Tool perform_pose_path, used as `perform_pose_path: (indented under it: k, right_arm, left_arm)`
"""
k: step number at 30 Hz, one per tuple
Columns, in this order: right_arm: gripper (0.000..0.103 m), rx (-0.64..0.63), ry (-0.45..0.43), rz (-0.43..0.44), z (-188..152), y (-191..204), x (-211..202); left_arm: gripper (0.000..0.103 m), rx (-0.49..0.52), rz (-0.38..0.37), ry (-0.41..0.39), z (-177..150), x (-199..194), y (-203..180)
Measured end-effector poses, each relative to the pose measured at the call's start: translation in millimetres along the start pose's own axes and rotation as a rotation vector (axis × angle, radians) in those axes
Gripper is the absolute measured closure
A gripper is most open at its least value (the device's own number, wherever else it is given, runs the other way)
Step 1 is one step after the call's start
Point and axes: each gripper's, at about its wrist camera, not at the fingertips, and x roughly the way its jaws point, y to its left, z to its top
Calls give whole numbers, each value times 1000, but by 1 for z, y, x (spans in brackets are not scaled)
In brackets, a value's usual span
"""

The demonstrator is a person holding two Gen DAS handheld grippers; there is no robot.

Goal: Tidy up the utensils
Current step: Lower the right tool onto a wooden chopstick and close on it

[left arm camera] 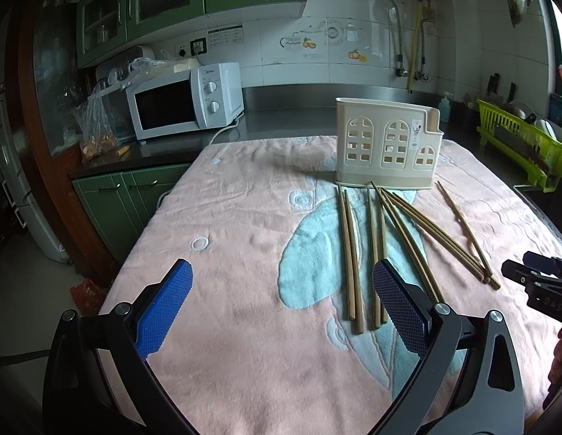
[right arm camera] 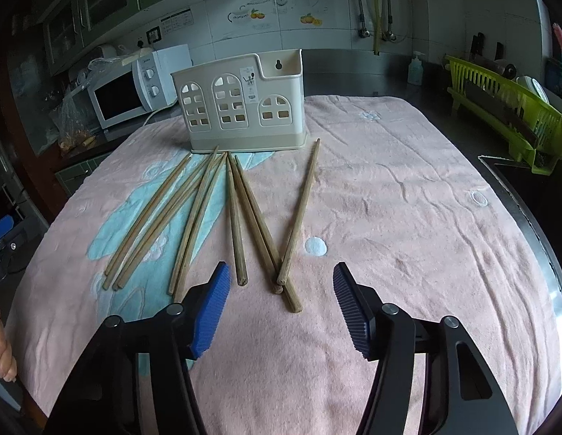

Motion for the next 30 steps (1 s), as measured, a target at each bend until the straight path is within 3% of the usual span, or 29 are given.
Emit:
perform_pose_path:
  k: [9, 13, 21, 30]
  right_arm:
    - [71, 42, 56, -12, 13, -1, 30]
    - [74, 56, 78, -22, 18, -3, 41]
    - [94, 73, 121, -10, 19, -6, 59]
    - [96, 71, 125, -18, 21, -16, 59]
  left_arm:
    - [17, -7, -41, 41, 1, 24, -3]
    - [22, -4, -71, 64, 0, 34, -5]
    - [36, 19, -138, 134, -2, 56, -14]
    - [59, 41, -215, 241, -5, 91, -29]
